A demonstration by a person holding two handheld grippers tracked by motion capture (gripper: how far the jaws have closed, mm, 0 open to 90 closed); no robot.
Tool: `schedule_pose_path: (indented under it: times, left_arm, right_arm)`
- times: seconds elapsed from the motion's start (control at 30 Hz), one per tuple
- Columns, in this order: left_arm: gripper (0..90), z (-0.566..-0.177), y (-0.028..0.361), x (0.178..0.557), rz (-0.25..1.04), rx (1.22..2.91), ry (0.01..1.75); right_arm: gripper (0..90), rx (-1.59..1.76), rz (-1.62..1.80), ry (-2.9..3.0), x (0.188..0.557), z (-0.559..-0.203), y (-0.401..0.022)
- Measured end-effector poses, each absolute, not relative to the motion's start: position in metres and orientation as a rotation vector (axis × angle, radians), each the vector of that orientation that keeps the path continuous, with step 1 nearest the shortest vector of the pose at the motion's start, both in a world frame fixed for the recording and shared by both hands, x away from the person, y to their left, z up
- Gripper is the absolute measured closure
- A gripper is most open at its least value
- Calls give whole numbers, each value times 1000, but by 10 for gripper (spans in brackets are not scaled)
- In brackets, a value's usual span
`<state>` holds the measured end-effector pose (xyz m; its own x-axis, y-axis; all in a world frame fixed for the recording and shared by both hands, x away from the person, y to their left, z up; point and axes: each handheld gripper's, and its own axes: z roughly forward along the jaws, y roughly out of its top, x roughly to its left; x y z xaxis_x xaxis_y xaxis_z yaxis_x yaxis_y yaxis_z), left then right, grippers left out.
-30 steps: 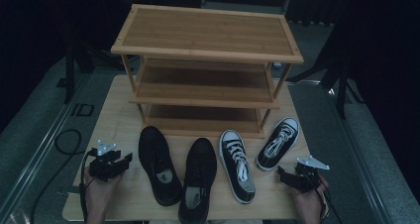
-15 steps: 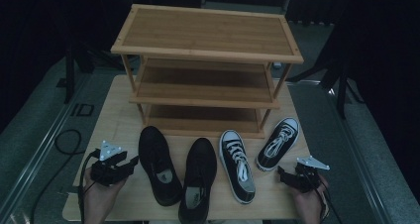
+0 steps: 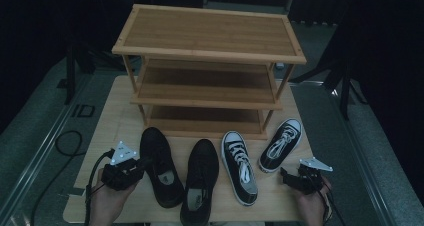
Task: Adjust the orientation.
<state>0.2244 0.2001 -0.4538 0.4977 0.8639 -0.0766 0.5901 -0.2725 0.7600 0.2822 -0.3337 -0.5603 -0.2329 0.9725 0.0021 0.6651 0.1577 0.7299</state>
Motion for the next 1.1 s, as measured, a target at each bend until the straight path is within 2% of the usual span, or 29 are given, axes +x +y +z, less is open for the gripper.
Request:
schedule_pose_path:
  times: [0.03,0.1,0.2,0.7,1.1]
  left_arm:
    - [818,-453,198,224,448,1995,1180]
    - [881,-453,194,224,433,2007,1158]
    - [897,-454,188,224,424,2025,1139]
    - [899,-470,170,222,322,2096,1087]
    - [900,-473,172,221,346,2171,1105]
  right_arm:
    - [191,1551,854,1965,282,-560,-334]
    - [190,1551,854,1965,282,-560,-334]
    - [191,1551,854,1965,282,-560,-334]
    - [191,1551,854,1965,282,-560,-334]
    - [191,1552,854,1965,282,-560,-334]
